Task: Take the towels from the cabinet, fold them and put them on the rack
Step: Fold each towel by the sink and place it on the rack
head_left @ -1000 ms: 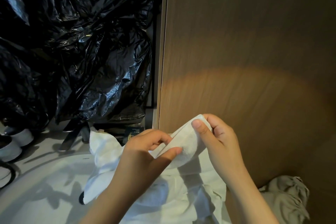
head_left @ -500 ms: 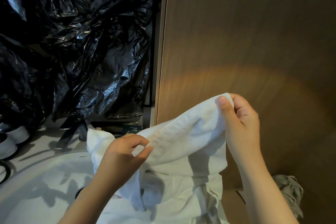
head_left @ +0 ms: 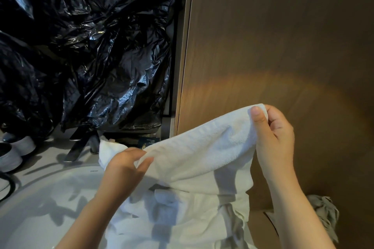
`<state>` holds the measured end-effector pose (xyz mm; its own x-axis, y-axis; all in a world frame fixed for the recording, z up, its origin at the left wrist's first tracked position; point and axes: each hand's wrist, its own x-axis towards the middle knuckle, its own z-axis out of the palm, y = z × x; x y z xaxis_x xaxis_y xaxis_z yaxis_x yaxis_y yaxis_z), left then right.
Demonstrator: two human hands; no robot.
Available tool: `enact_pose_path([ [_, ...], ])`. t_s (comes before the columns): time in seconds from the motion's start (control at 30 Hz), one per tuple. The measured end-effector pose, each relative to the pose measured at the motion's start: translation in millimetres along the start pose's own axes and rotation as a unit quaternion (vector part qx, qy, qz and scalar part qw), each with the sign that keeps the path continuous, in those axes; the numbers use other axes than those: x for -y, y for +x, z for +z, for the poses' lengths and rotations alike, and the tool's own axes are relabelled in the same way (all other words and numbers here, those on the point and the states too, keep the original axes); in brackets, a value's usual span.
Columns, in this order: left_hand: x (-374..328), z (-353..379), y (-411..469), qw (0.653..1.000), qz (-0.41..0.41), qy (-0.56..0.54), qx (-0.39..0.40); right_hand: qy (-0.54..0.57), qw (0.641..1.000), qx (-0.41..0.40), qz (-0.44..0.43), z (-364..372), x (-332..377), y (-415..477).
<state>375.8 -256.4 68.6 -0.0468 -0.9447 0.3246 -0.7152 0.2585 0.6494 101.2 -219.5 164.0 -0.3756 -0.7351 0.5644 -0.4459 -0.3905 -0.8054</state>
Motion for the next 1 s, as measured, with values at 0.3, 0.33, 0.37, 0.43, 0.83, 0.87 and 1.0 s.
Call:
enact_pose_path([
  [0.3, 12.9, -45.0, 31.3, 0.999, -0.008, 0.014, -0.044, -0.036, 0.997, -0.034, -0.052, -1.4, -3.2, 26.1],
  [0.33, 11.2, -47.5, 33.9, 0.998, -0.010, -0.001, -0.063, -0.040, 0.997, -0.036, -0.051, 0.4, -5.1, 27.4],
  [0.37, 9.4, -50.3, 35.9, 0.996, -0.017, -0.025, -0.080, -0.043, 0.997, -0.038, -0.049, 1.8, -7.6, 28.5],
  [0.43, 7.0, -54.7, 38.9, 0.990, -0.037, -0.083, -0.105, -0.050, 0.997, -0.049, -0.040, 1.7, -13.4, 31.4],
  [0.83, -30.6, -102.8, 90.4, 0.955, 0.005, -0.298, 0.013, -0.077, 0.987, -0.126, -0.069, -13.3, 7.4, 85.9],
  [0.87, -35.5, -107.7, 94.6, 0.950, 0.017, -0.311, 0.025, -0.076, 0.985, -0.135, -0.074, -16.6, 12.7, 93.3],
  [1.0, -46.1, -122.2, 112.5, 0.913, 0.044, -0.405, 0.016, -0.073, 0.979, -0.169, -0.087, -31.4, 27.0, 112.1],
])
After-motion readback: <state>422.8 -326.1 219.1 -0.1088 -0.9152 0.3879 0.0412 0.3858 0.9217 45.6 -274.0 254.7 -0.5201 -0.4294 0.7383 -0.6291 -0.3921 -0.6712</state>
